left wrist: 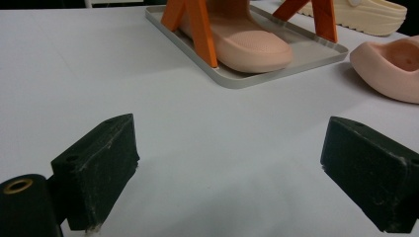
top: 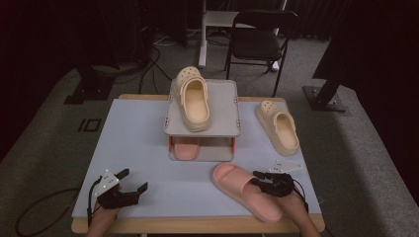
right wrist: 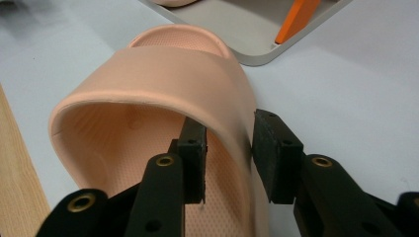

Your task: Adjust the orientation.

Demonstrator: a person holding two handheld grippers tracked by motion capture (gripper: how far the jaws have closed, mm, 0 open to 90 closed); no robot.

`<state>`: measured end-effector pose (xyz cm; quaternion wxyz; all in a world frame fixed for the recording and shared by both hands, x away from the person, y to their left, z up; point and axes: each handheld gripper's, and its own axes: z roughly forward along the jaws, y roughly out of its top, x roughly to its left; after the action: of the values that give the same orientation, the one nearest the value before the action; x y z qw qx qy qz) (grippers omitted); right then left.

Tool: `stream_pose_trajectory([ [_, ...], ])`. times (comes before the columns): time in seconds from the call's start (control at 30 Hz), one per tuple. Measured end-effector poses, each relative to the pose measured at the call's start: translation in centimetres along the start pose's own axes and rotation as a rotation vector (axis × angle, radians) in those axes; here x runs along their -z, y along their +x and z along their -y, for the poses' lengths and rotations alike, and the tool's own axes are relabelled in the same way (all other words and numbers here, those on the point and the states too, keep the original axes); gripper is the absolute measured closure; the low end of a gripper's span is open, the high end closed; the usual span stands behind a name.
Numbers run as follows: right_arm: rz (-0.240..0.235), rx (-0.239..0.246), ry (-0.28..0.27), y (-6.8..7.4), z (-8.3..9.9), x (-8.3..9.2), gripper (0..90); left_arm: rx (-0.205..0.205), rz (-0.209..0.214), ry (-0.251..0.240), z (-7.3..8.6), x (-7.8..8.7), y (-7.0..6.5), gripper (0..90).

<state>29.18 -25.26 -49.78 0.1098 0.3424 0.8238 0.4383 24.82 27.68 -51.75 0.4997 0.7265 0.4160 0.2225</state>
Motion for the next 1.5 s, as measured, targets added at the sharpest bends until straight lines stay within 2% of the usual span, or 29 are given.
stream_pose_trajectory([
  [0.1,0.031,0.018,-0.003,0.2,0.0,0.0,70.6,0.001,-0.001,-0.001,0.0,0.0,0.0,7.4],
  [0.2,0.039,0.038,0.003,0.4,-0.1,0.1,72.1,-0.002,-0.001,0.001,0.0,0.0,0.0,7.4],
  [0.37,0.015,0.030,-0.028,0.6,-0.4,0.4,75.7,-0.002,-0.002,-0.001,0.0,0.0,0.1,7.3],
  [0.5,0.026,0.047,-0.049,0.9,-1.2,0.7,75.6,-0.001,-0.002,-0.001,0.0,0.0,0.1,7.4],
  [0.67,0.027,0.028,-0.081,1.0,-1.8,0.6,75.5,-0.001,0.001,0.000,0.0,0.0,0.1,7.4],
  [0.77,0.065,0.028,-0.085,1.4,-2.5,0.1,75.5,0.000,0.001,0.000,0.0,0.0,0.1,7.3],
  [0.9,0.099,0.005,-0.093,1.4,-3.1,-0.4,75.1,0.000,0.002,0.000,0.0,0.0,0.1,7.3],
  [1.07,0.191,-0.032,-0.096,1.9,-4.1,-1.4,74.4,-0.004,0.002,-0.001,-0.1,0.0,0.0,7.4],
  [1.23,0.220,-0.062,-0.106,2.2,-4.8,-2.4,74.4,0.002,0.004,-0.005,-0.1,0.0,0.1,7.3],
  [1.37,0.260,-0.075,-0.107,2.7,-5.2,-3.2,74.3,-0.001,0.005,-0.005,-0.2,0.0,0.1,7.4],
  [1.5,0.304,-0.113,-0.110,2.9,-5.4,-4.0,73.8,0.002,0.009,-0.006,-0.2,-0.1,0.1,7.4],
])
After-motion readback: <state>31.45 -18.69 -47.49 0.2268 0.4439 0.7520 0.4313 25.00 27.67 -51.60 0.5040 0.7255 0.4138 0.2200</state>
